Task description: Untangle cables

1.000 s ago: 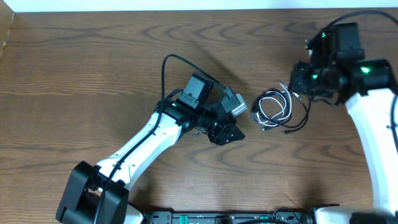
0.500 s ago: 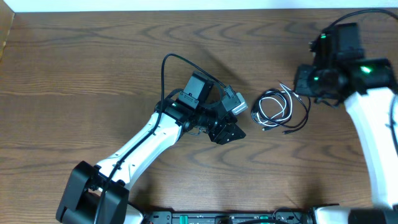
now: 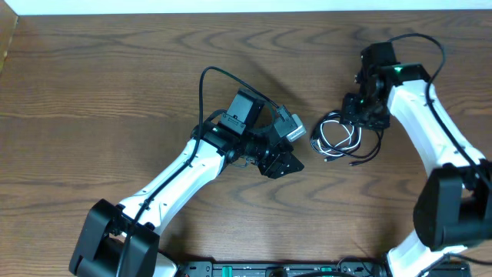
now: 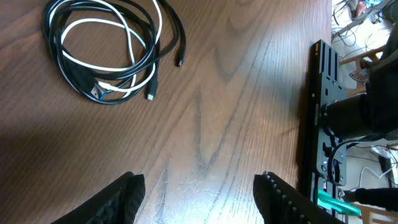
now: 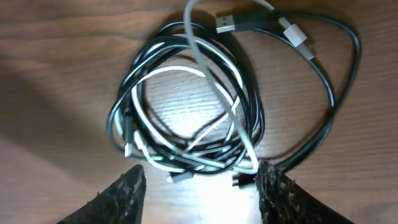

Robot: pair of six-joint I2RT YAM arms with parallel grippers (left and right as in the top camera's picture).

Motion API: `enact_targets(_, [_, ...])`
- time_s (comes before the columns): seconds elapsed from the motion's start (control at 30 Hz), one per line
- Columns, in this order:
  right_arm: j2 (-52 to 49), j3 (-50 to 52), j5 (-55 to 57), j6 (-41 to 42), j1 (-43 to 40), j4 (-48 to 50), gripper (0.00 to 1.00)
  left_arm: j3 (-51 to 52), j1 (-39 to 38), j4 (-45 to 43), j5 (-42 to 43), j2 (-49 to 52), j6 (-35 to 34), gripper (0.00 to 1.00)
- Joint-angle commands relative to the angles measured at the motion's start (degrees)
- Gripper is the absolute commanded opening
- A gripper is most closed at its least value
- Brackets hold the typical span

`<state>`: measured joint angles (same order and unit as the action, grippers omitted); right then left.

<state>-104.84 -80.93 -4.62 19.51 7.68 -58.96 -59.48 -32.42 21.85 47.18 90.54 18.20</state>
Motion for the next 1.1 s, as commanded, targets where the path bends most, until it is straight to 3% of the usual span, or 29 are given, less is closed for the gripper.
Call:
enact_targets(0.0, [-3.06, 0.37, 0.39, 1.53, 0.24, 0.50, 0.53, 0.15, -0.17, 0.00, -0.35, -0.28, -0.07, 0.61])
enact_targets(0.3, [-8.28, 0.44, 3.58, 5.14, 0.28, 1.44, 0.53, 0.17, -0.17, 1.88, -1.95, -0.31, -0.04, 0.61])
enact_targets(0.47, [-7.98, 0.44, 2.54, 3.56, 0.74, 1.73, 0.44, 0.17, -0.17, 2.32, -2.58, -0.28, -0.04, 0.61])
enact_targets(0.77, [-8.13, 1.68, 7.10, 8.81, 1.42, 1.01, 0.55, 0.17, -0.17, 2.12, -3.10, -0.28, -0.04, 0.61])
enact_targets(1.03, [-8.13, 7.58, 9.75, 10.23, 1.36, 4.74, 0.54, 0.17, -0.17, 2.27, -3.10, -0.28, -0.04, 0.61])
enact_targets(1.07, [-8.13, 7.74, 9.49, 10.08, 1.38, 4.94, 0.41, 0.17, -0.17, 2.29, -3.10, -0.31, -0.04, 0.61])
